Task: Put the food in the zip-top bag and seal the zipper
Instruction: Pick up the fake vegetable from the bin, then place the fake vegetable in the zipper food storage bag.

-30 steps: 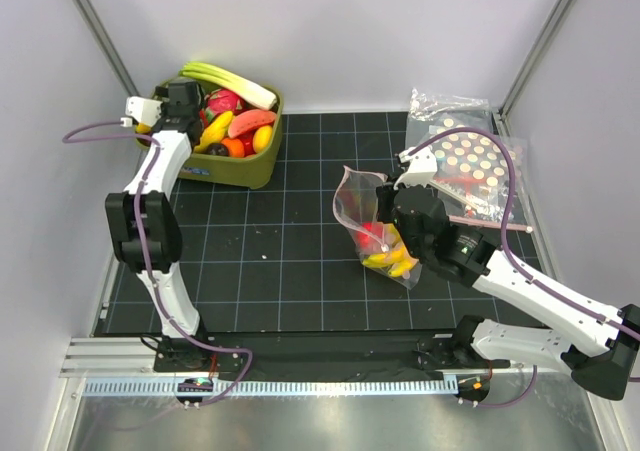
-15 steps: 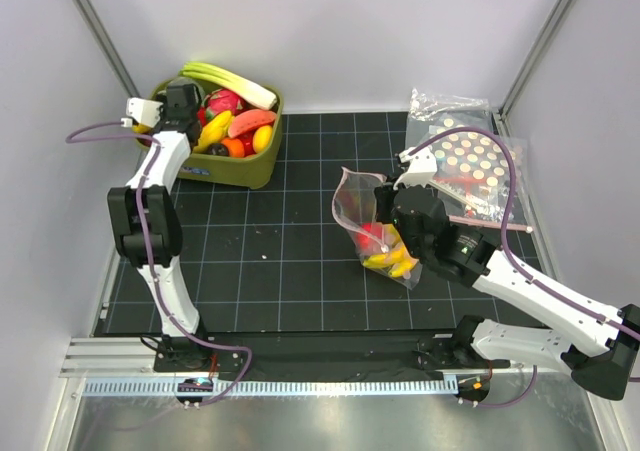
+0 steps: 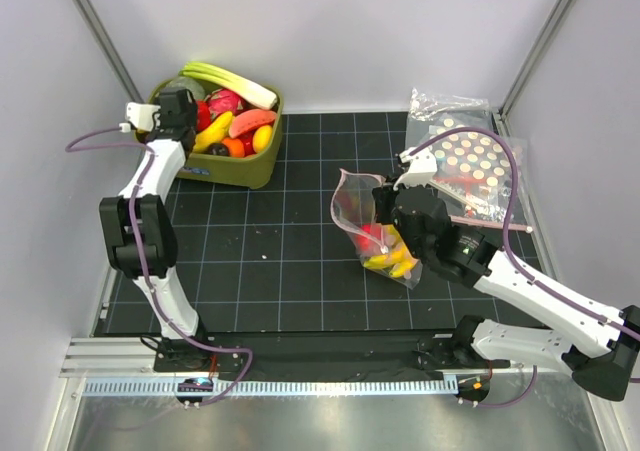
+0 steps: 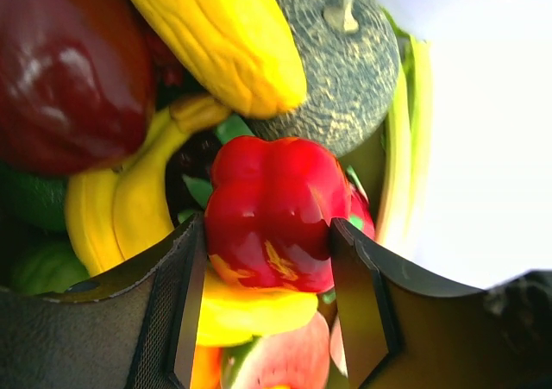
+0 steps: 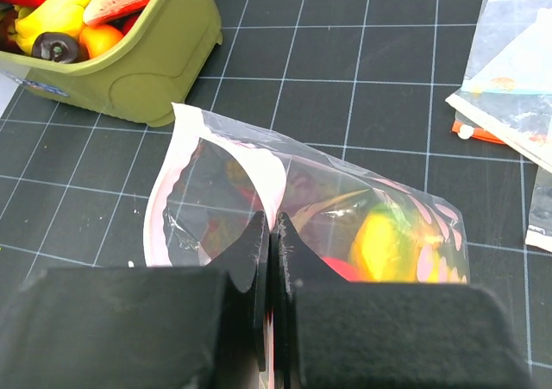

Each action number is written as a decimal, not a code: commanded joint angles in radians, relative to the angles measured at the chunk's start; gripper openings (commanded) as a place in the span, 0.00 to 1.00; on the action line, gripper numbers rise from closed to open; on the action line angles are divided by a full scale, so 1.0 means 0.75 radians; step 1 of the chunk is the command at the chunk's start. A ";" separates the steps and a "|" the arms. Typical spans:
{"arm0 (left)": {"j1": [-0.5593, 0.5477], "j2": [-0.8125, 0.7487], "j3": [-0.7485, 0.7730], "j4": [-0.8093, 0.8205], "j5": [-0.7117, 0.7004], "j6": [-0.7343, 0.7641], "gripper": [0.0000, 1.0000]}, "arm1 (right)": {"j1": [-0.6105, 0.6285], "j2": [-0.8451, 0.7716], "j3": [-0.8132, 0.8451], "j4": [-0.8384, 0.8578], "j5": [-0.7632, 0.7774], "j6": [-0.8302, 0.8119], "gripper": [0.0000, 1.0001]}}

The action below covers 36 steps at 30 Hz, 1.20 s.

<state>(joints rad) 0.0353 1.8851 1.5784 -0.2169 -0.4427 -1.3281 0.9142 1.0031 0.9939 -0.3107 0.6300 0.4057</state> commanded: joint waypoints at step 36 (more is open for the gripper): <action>-0.405 -0.807 -0.396 0.048 0.805 0.083 0.07 | -0.135 0.127 0.094 0.089 -0.261 0.026 0.01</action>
<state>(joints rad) -0.2192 1.3735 1.3045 -0.2146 0.1101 -1.3178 0.8379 1.0893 1.0031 -0.2859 0.5201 0.4057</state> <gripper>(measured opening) 0.566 0.041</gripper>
